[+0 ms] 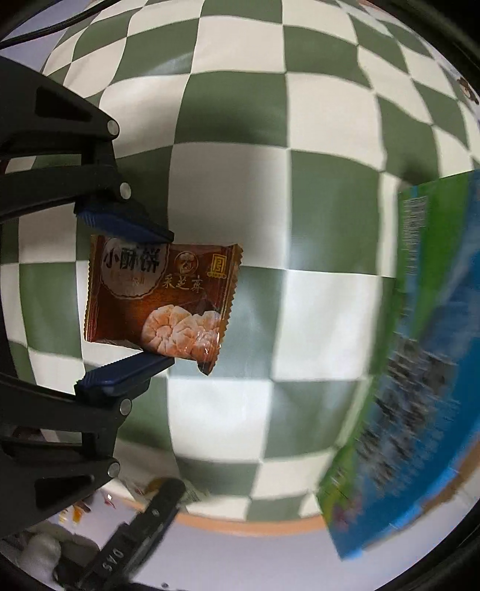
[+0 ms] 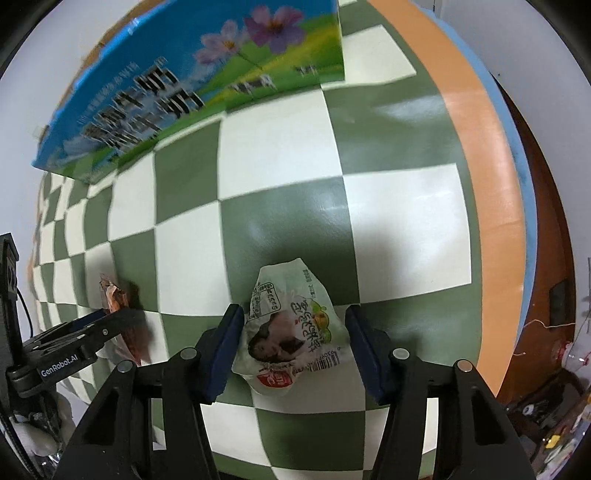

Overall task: Organize snacks
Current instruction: 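Carry both packs into the cardboard box and open both tools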

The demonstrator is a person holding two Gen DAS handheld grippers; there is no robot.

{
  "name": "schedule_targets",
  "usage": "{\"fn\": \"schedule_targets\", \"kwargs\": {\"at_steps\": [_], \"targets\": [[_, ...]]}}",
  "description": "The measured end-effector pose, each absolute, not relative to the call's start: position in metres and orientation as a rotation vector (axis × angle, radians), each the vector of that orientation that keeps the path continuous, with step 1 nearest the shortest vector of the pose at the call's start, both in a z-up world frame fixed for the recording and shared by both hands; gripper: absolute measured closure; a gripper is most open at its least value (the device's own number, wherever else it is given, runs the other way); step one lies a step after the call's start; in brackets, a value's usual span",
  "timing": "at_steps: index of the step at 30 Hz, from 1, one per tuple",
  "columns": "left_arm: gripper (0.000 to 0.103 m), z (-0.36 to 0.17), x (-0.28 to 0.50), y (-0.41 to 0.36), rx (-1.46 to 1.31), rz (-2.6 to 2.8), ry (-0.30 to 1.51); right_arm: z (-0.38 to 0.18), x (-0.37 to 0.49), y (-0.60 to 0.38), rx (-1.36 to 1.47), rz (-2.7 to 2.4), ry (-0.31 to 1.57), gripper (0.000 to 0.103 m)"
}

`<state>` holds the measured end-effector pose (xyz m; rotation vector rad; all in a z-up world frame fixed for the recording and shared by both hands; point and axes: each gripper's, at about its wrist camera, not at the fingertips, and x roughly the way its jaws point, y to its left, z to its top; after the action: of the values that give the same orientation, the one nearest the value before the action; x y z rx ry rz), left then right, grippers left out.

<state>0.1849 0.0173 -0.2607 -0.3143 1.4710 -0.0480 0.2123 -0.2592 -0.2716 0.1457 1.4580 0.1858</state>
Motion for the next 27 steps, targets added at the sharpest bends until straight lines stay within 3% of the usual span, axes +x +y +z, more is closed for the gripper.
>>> {"fn": "schedule_targets", "kwargs": {"at_steps": [13, 20, 27], "targets": [[0.047, -0.123, 0.273, -0.005, -0.348, -0.233, 1.2, -0.122, 0.277, -0.23, 0.237, 0.382, 1.185, 0.044], [0.047, -0.123, 0.375, -0.007, -0.323, -0.221, 1.208, -0.094, 0.37, -0.22, 0.161, 0.341, 1.128, 0.044], [0.047, -0.158, 0.466, -0.008, -0.295, -0.186, 1.313, -0.121, 0.476, -0.218, 0.078, 0.243, 1.18, 0.043]]}}
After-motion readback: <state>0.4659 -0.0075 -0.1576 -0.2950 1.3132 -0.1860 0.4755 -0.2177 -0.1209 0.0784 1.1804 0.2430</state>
